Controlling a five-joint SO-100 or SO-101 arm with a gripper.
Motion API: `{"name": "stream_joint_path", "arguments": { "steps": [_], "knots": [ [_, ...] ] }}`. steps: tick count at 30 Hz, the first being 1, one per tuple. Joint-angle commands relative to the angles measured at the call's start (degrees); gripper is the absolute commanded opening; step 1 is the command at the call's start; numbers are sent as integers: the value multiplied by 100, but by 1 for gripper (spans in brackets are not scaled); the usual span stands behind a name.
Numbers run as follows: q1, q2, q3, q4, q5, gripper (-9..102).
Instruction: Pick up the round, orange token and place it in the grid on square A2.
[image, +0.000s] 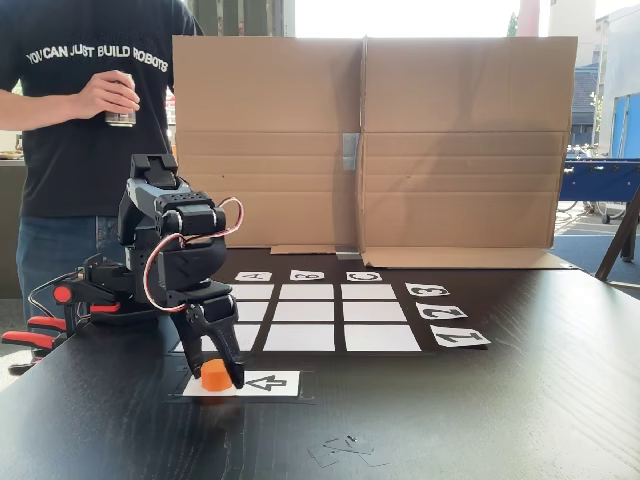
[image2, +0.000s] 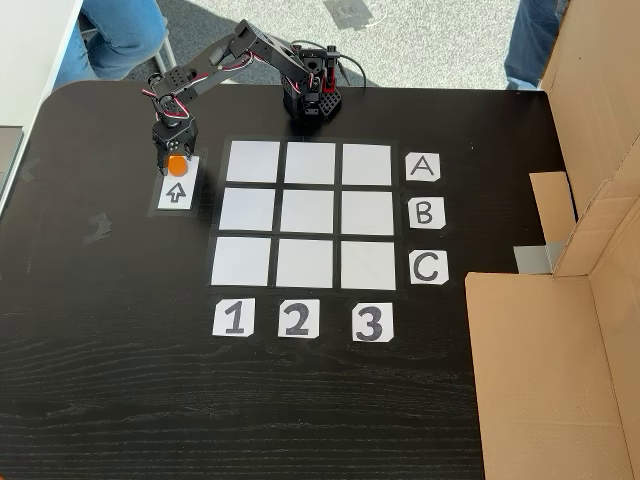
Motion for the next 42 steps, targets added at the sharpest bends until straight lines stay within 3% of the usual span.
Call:
{"name": "stream_joint_path", "arguments": {
  "steps": [1, 11, 26, 34, 42],
  "knots": [
    [105, -26, -185, -123, -26, 0],
    [211, 70, -176, -158, -158, 0],
    [782, 1345, 53, -905, -264, -1],
    [712, 2707, 1336, -1459, -1169, -1],
    [501, 4131, 2646, -1485, -2540, -1]
  ]
}}
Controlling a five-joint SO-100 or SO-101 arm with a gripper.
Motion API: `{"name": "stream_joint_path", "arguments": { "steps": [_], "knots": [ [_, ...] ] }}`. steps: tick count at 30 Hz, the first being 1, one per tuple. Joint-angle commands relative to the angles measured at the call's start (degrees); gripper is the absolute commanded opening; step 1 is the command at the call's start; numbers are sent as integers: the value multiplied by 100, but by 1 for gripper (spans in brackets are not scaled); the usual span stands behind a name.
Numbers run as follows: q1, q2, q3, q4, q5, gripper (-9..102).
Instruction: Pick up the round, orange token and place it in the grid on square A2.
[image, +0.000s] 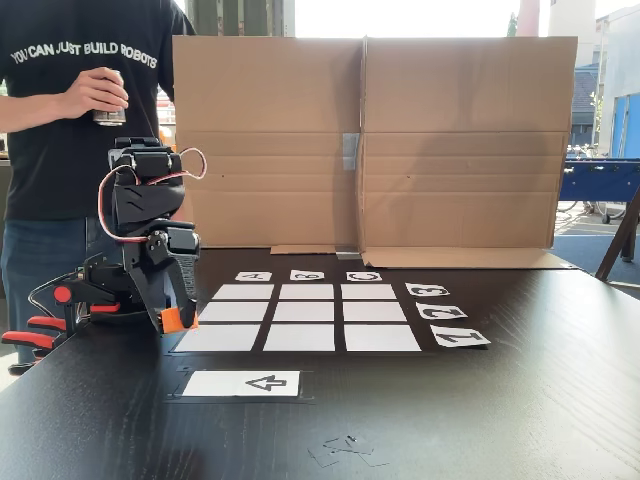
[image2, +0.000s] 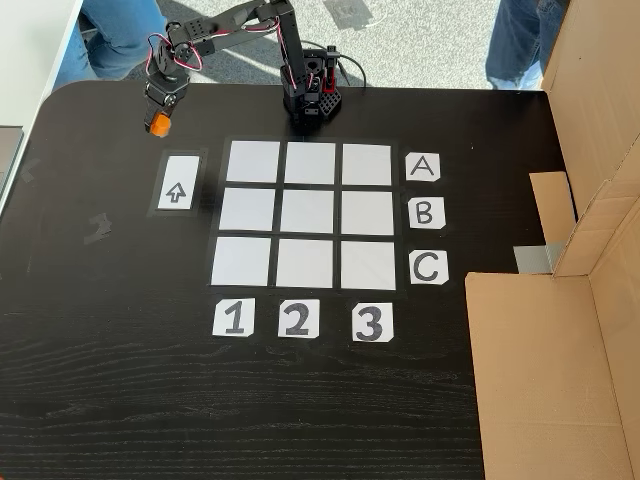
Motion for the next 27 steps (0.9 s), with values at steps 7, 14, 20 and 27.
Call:
{"name": "stream_joint_path", "arguments": {
  "steps": [7, 14, 20, 27],
  "knots": [
    [-387, 1811, 1046, -70, -1046, -1],
    [-923, 2839, 1740, 0, -1459, -1],
    [-1635, 3647, 2338, 53, -1521, -1],
    [-2487, 4403, 2962, 501, -1846, 0]
  ]
}}
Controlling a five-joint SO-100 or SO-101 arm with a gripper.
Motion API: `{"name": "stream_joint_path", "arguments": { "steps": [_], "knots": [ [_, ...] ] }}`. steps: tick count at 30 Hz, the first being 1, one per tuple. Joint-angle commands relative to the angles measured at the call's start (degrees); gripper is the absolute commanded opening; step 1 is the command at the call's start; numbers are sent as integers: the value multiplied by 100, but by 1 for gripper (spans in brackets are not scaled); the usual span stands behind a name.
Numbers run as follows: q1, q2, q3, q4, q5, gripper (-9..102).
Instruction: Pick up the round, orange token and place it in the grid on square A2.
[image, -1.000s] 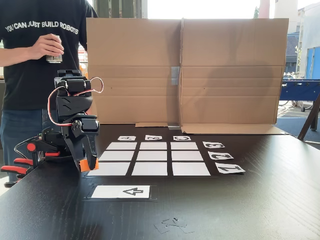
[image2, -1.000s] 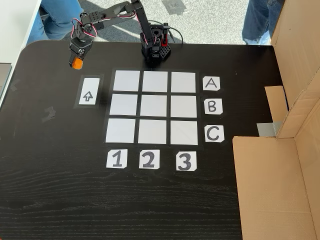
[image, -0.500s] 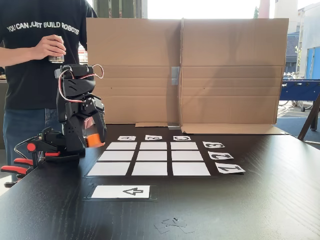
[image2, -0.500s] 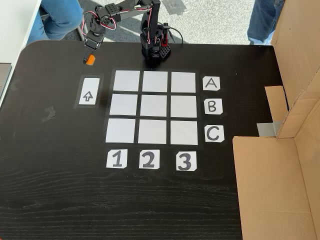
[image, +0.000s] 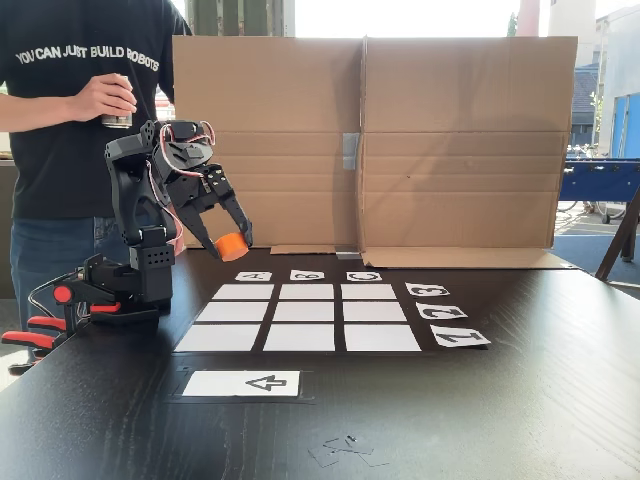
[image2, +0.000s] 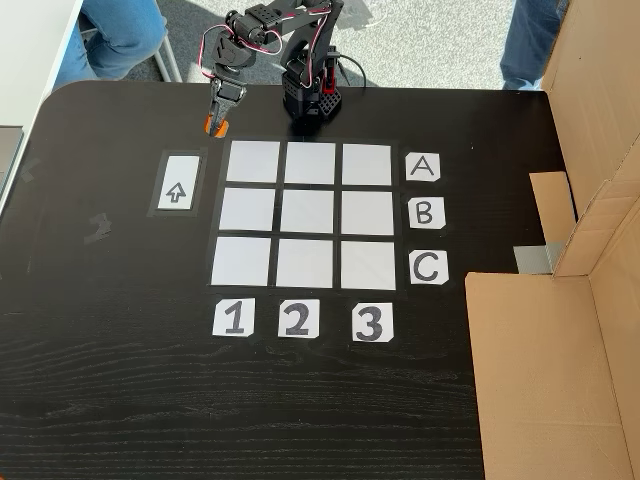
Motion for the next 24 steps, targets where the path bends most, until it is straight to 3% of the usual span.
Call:
{"name": "stream_joint_path", "arguments": {
  "steps": [1, 13, 24],
  "knots": [
    [-334, 466, 62, 334, -141, 0],
    [-1485, 1283, 457, 1652, -703, 0],
    [-2285, 1652, 1661, 1617, -1099, 0]
  ]
}}
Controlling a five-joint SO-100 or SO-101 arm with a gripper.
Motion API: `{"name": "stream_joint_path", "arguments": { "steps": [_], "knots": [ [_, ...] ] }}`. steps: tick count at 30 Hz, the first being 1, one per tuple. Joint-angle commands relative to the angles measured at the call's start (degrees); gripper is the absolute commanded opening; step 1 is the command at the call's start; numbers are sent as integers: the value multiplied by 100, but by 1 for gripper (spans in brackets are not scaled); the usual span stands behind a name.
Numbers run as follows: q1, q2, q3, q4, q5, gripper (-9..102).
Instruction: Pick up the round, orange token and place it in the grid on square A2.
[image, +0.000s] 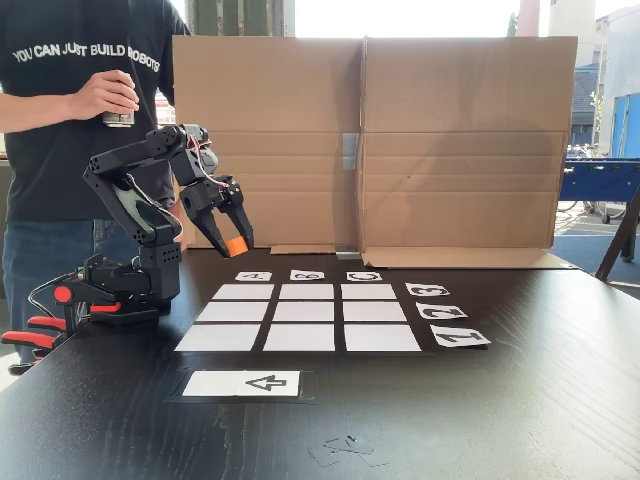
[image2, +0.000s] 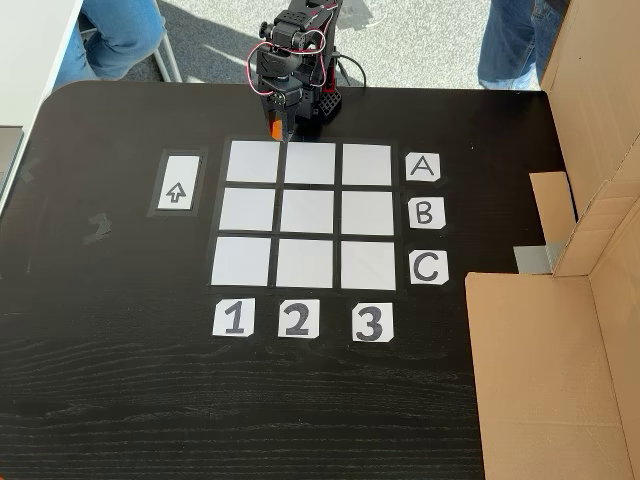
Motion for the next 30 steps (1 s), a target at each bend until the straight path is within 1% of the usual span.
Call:
{"name": "stream_joint_path", "arguments": {
  "steps": [1, 3, 6, 12, 18, 26, 30],
  "knots": [
    [-264, 149, 211, -53, -193, 0],
    [-299, 149, 369, -62, -448, 0],
    [-387, 97, 519, -105, -571, 0],
    [-545, -79, 1011, -615, -589, 0],
    [-800, -211, 1468, -896, -589, 0],
    [-1055, -281, 2057, -1477, -615, 0],
    [-1116, -281, 2224, -1564, -624, 0]
  ]
}}
